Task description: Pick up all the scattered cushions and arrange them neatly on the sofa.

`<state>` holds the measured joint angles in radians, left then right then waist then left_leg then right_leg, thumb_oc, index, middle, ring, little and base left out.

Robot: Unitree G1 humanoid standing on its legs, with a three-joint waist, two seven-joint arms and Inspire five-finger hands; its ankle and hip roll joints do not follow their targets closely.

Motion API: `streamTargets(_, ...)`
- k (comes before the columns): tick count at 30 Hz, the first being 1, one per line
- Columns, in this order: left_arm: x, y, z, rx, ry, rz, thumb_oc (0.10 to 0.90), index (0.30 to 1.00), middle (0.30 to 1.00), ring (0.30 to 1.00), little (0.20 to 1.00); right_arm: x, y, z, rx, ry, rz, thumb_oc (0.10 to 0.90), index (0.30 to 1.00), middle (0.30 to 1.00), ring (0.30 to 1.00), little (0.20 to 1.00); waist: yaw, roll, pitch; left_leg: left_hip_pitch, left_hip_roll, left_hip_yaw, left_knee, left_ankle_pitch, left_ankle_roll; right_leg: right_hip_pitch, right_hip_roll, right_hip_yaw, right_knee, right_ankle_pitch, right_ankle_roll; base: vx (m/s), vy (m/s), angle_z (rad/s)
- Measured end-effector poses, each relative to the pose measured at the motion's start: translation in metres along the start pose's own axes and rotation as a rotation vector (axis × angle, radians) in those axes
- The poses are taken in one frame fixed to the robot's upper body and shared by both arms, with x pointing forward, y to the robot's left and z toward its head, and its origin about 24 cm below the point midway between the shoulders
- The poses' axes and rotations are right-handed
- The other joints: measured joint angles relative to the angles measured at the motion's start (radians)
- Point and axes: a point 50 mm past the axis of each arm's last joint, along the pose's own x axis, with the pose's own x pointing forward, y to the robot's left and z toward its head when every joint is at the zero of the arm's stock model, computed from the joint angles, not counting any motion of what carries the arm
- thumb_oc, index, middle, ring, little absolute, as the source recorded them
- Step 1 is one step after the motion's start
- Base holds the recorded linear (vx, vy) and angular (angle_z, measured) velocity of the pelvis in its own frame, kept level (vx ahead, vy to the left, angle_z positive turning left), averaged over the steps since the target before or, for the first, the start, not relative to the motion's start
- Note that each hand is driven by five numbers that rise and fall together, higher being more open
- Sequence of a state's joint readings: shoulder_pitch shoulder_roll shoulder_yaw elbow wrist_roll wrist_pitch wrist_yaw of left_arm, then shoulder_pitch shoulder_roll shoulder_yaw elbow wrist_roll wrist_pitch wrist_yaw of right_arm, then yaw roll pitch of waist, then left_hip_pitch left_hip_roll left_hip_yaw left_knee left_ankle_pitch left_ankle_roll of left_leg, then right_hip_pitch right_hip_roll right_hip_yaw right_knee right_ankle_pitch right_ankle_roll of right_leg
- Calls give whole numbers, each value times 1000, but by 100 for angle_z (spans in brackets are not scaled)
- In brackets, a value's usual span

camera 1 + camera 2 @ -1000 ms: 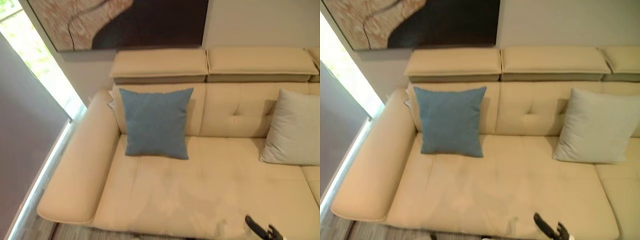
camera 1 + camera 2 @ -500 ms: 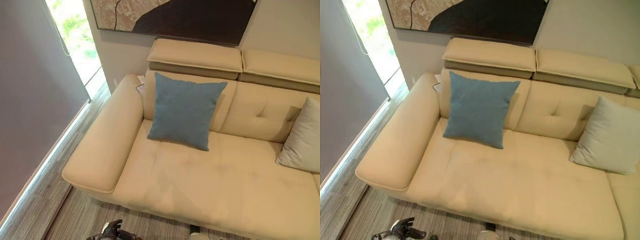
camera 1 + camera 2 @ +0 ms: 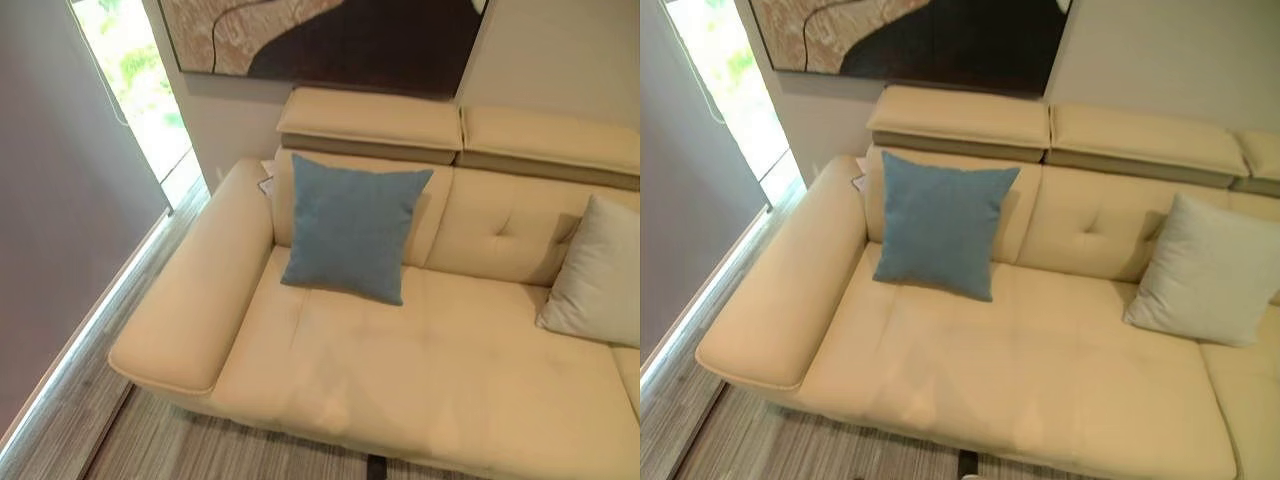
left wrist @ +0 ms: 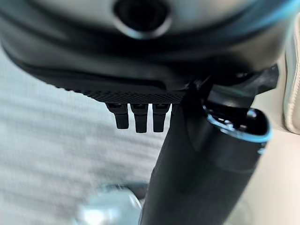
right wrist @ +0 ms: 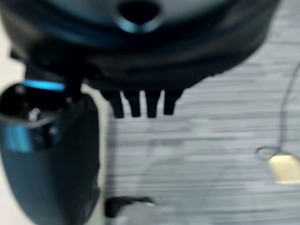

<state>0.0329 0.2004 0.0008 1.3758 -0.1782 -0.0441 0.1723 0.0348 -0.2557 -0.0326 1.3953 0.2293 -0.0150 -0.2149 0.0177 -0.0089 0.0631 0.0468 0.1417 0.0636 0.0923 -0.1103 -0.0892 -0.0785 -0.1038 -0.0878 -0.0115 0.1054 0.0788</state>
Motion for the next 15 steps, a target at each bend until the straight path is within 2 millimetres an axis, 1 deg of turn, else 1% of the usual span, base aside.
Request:
streamTargets(3, 0, -4, 3, -2, -7, -9, 800, 900, 900, 900, 900, 1, -4, 8, 5, -32, -13, 800, 900, 900, 900, 900, -1, 3, -23, 21, -3, 1, -26, 0, 0, 30, -1, -6, -15, -2, 2, 2, -30, 7)
streamTargets(5, 0, -6, 7, 27, -25, -7, 800, 900, 900, 900, 900, 0, -1, 11, 7, -47, -4, 800, 900, 900, 900, 900, -1, 4, -32, 22, -7, -4, -31, -1, 2, 36, -6, -15, -22, -1, 5, -1, -9, 7)
streamTargets(7, 0, -7, 10, 46, -37, -9, 800, 900, 900, 900, 900, 0, -1, 10, 14, -43, -4, 800, 900, 900, 900, 900, -1, 6, -32, 21, -7, -10, -28, 2, -1, 36, -5, -18, -23, 4, 12, -43, 48, 6)
streamTargets(9, 0, -8, 14, 62, -48, -12, 800, 900, 900, 900, 900, 0, -1, 11, 13, -45, -5, 800, 900, 900, 900, 900, -2, 5, -28, 23, -9, -16, -26, 7, -7, 33, -5, -17, -21, 8, 7, -108, 100, 1)
streamTargets(11, 0, -9, 22, 73, -69, -13, 800, 900, 900, 900, 900, 0, 3, 17, -16, -67, 3, 800, 900, 900, 900, 900, 12, -6, -10, 18, -15, -34, 3, 7, -11, 30, -7, -4, -14, 15, 3, -90, 160, -10)
streamTargets(12, 1, -10, 37, 92, -107, -10, 800, 900, 900, 900, 900, -1, 7, 21, -55, -85, 9, 800, 900, 900, 900, 900, 25, -22, 15, -22, -33, -101, 79, -8, -5, 26, -16, 9, -6, 16, 3, -36, 172, -16)
streamTargets(13, 0, -14, 44, 97, -128, -16, 800, 900, 900, 900, 900, -1, 7, 25, -80, -101, 8, 800, 900, 900, 900, 900, 28, -27, 25, -33, -35, -154, 78, -32, 15, 22, -19, 7, -8, 11, 5, -32, 171, -6)
streamTargets(14, -1, -18, 48, 130, -141, -19, 800, 900, 900, 900, 900, -1, 8, 31, -94, -117, -4, 800, 900, 900, 900, 900, 19, -23, 24, -35, -37, -158, 62, -49, -17, 18, -19, 3, -16, 14, 13, -178, 135, -2)
streamTargets(15, -1, -19, 52, 149, -157, -19, 800, 900, 900, 900, 900, -1, 10, 35, -104, -129, -4, 800, 900, 900, 900, 900, 20, -33, 24, -36, -47, -155, 45, -42, -4, 10, -29, 6, -16, 12, 15, -143, 83, 3)
